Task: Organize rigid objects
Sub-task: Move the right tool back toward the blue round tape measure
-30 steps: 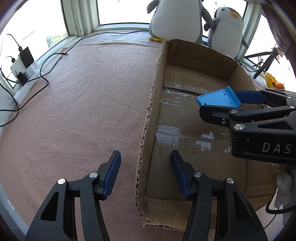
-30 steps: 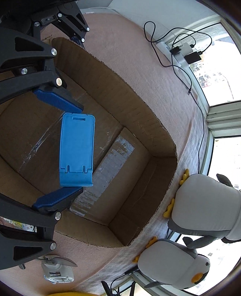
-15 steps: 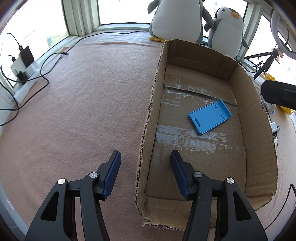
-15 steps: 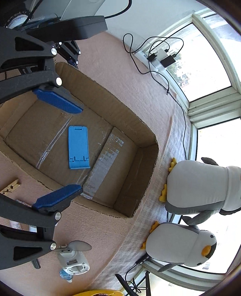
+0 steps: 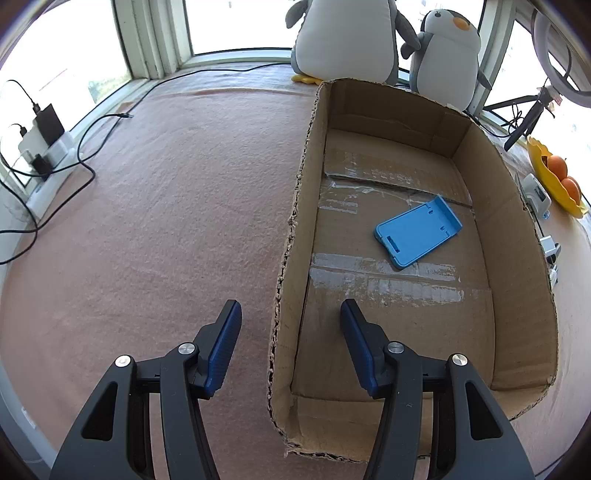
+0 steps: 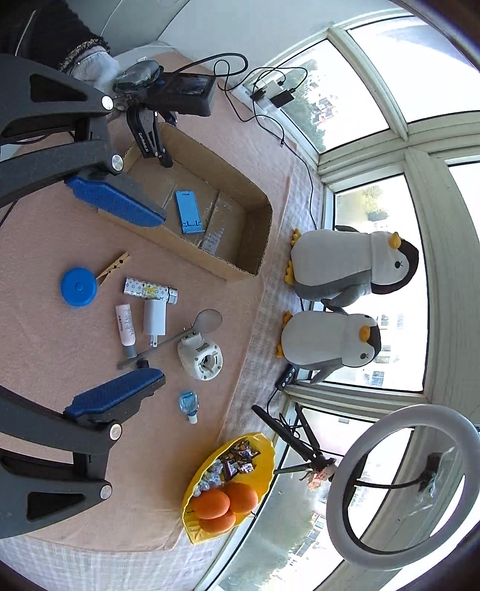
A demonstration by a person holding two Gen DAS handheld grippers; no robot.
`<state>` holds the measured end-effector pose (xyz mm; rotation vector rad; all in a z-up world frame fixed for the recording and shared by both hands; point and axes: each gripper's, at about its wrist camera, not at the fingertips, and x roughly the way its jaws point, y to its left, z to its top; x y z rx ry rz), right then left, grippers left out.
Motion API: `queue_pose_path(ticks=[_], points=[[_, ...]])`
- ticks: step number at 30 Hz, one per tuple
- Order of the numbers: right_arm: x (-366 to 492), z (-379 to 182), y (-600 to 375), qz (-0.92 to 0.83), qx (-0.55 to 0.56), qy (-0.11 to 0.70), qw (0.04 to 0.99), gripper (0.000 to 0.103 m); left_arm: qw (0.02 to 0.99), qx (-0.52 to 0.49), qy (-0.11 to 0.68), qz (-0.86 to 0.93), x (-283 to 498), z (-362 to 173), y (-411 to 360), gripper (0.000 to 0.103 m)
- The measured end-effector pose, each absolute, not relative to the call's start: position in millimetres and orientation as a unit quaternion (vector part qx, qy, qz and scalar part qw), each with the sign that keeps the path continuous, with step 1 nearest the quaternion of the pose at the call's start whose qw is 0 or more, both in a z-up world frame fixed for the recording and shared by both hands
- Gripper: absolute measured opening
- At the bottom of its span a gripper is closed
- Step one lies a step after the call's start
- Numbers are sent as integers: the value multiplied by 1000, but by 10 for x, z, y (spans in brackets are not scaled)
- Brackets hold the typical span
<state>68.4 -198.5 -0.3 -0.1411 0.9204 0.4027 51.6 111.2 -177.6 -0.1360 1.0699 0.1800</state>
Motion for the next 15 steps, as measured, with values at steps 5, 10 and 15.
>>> queue_pose_path(ticks=[5,10,15], points=[[504,8,-2280,166,-67,442,879,76,854,-60,509,87,526,-1776,1096,55],[385,-252,-2337,163,-72,446,877,76,855,-56,509,85,522,-1776,1083,55],[329,-606,-2260,181,-84,443,874,76,854,-53,510,87,533,-1775,1066,55]])
